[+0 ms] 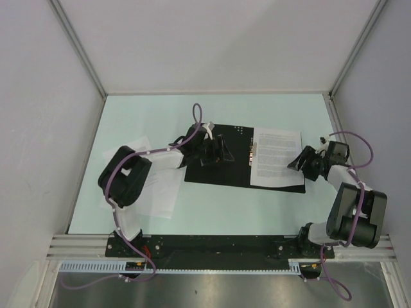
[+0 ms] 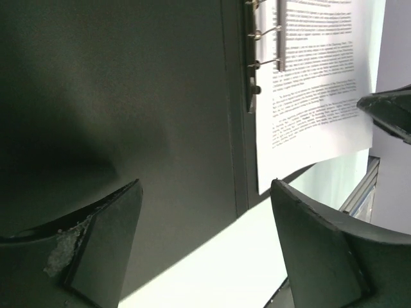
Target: Put the files into the folder
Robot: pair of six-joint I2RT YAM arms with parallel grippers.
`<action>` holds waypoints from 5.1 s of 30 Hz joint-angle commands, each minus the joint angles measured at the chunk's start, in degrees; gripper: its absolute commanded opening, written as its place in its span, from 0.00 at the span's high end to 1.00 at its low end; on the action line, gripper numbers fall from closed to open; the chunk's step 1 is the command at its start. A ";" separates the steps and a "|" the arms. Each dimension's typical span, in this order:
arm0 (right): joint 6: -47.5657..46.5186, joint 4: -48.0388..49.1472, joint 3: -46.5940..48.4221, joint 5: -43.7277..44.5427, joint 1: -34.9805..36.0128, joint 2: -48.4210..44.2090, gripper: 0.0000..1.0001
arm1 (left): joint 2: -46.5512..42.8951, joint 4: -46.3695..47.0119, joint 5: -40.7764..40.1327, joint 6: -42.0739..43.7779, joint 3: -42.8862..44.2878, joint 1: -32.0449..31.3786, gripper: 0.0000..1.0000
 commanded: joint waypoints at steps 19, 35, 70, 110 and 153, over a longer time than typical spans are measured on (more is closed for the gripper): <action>13.22 19.63 27.80 35.78 53.05 7.43 0.00 | -46.43 -25.12 -7.27 3.95 -19.17 45.10 0.00; 11.99 11.73 81.71 29.71 71.79 59.99 0.00 | -25.34 -10.77 -5.52 -4.85 -22.07 59.08 0.00; 14.98 -1.11 100.80 23.83 77.15 76.99 0.27 | -20.76 -3.47 -1.55 -9.60 -28.67 62.51 0.01; 14.19 -9.19 99.83 31.13 78.29 78.74 0.23 | -20.76 -3.21 -1.99 -9.25 -29.19 61.02 0.00; 15.86 -9.11 93.85 30.95 79.26 76.45 0.12 | -20.05 -2.68 -1.20 -9.52 -29.46 59.79 0.00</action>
